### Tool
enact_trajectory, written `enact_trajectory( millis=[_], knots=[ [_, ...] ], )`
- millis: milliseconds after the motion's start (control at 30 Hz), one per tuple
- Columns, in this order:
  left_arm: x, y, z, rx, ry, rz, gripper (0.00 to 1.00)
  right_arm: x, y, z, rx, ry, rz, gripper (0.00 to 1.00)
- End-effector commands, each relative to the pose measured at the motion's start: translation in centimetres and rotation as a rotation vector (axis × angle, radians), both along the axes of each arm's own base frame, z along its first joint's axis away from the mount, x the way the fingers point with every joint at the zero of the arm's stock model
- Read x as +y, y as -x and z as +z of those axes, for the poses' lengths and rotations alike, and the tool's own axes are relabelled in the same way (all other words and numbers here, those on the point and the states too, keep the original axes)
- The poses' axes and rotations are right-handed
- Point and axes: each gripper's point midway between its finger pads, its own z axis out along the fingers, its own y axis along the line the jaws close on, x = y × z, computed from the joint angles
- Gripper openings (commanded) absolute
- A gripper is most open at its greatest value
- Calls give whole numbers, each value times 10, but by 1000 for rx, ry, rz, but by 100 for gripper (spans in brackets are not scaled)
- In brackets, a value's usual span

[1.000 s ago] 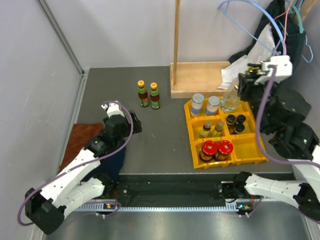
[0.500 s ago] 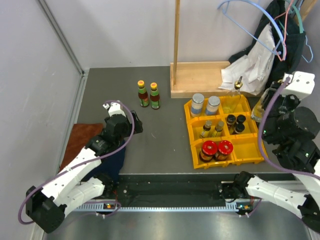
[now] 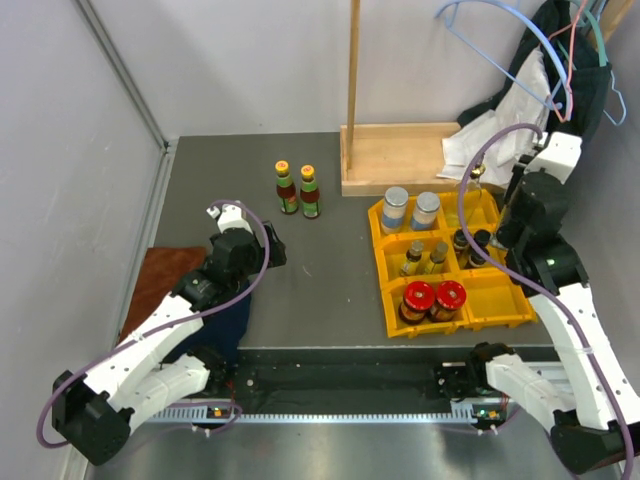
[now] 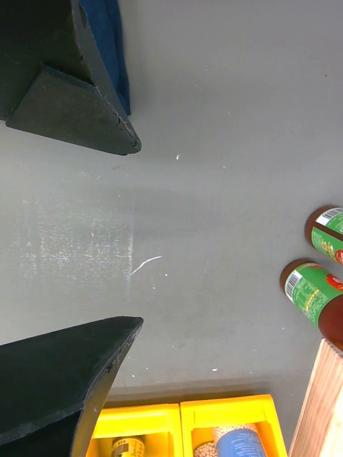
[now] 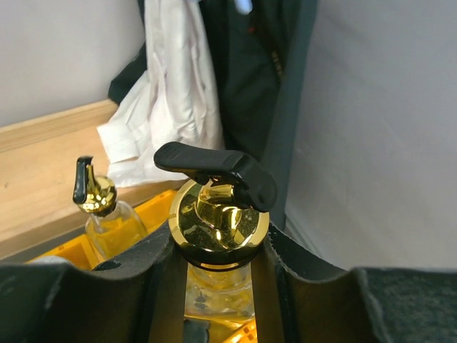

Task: Organize the condiment bottles
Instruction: Place the bottle in the storage box.

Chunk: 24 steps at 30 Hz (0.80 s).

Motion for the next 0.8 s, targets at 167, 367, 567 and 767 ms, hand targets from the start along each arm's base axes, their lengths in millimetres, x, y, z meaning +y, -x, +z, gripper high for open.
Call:
enact_trajectory(
  millis=[167, 367, 567, 767],
  knots=[
    [-7, -14, 22, -64, 32, -3, 99, -4, -30, 44, -346, -86, 56, 0],
    [-9, -18, 20, -58, 28, -5, 99, -13, -48, 34, -348, -72, 57, 0],
    [-11, -20, 17, -48, 24, -9, 99, -23, -65, 23, -375, -102, 69, 0],
    [-12, -23, 18, -46, 27, -8, 99, -27, -89, -3, -358, -143, 113, 0]
  ],
)
